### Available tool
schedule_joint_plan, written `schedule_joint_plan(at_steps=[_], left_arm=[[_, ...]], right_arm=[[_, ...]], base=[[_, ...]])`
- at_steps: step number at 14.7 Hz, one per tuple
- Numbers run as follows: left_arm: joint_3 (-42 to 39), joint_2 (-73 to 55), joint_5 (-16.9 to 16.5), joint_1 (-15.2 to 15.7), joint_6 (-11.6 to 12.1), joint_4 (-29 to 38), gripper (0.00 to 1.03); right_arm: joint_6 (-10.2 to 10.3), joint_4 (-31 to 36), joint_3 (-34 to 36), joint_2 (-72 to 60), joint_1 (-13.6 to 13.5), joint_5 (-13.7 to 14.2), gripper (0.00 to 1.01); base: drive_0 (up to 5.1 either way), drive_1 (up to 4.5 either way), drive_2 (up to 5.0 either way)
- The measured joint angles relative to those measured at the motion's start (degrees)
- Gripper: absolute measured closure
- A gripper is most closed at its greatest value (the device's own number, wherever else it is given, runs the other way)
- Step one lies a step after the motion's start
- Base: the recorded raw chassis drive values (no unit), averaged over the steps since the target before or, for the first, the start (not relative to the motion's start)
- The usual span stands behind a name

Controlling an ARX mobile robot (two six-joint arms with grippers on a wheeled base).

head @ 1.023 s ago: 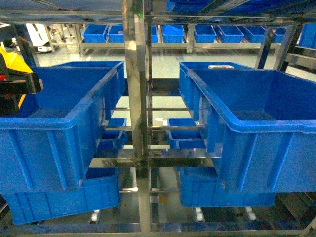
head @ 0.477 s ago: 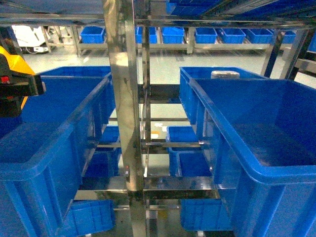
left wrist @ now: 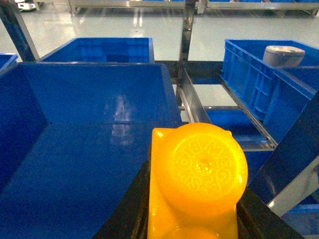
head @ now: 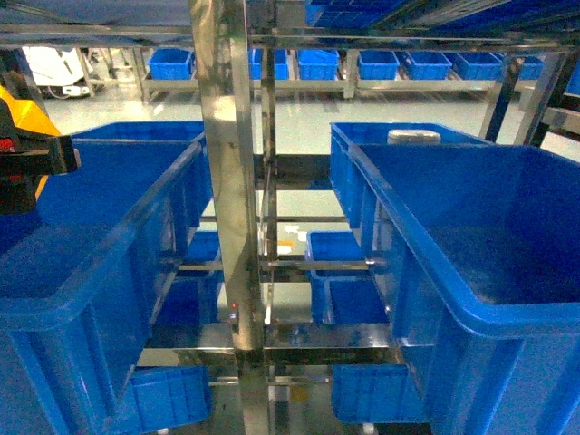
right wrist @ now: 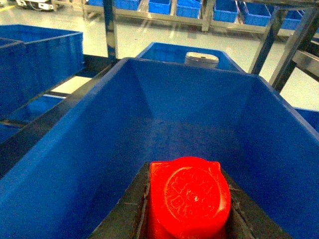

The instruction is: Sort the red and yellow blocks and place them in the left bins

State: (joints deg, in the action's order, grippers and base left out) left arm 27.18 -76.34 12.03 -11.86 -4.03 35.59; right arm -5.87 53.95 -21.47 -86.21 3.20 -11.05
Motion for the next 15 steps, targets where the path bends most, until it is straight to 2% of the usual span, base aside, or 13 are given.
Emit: schedule_joint_plan(at_steps=[2,4,7,8,9,11,13,15], left_arm=[[0.0,0.0,0.0,0.0,0.0,0.0,0.76],[0.0,0.0,0.0,0.0,0.0,0.0,0.76],[0.0,0.0,0.0,0.0,0.0,0.0,0.76],[0.0,0.0,0.0,0.0,0.0,0.0,0.76],[0.0,0.0,0.0,0.0,0.0,0.0,0.76],[0.0,0.0,0.0,0.0,0.0,0.0,0.76],[0.0,0.0,0.0,0.0,0.0,0.0,0.76],[0.0,0.0,0.0,0.0,0.0,0.0,0.76]], right_arm=[[-0.2,0.1,-6.3,-7.0,1.9,-0.8,0.73],[-0.8,-1.1,-12.0,-12.7,2.4,-1.1,0.73],[-0.6,-6.9,-21.5,-21.3,2.6,-2.8,0.73],[-0.6,-9.7,-25.3,-24.8,3.0,-3.0,0.73],[0.4,-14.4,-29.6,-28.3,4.0,-3.8,0.74],[1.9,-21.6,-36.7,-33.6,6.4,-3.4,0.74],[2.3,-30.1,-46.1,-37.9,9.9,-4.1,0.73],[1.7,-31.6,-47.8,-37.9,9.8,-6.5,0.51]], base=[[0.0,0.0,0.0],[0.0,0.0,0.0],[0.0,0.0,0.0],[0.0,0.0,0.0],[0.0,0.0,0.0],[0.0,0.0,0.0],[0.0,0.0,0.0],[0.0,0.0,0.0]])
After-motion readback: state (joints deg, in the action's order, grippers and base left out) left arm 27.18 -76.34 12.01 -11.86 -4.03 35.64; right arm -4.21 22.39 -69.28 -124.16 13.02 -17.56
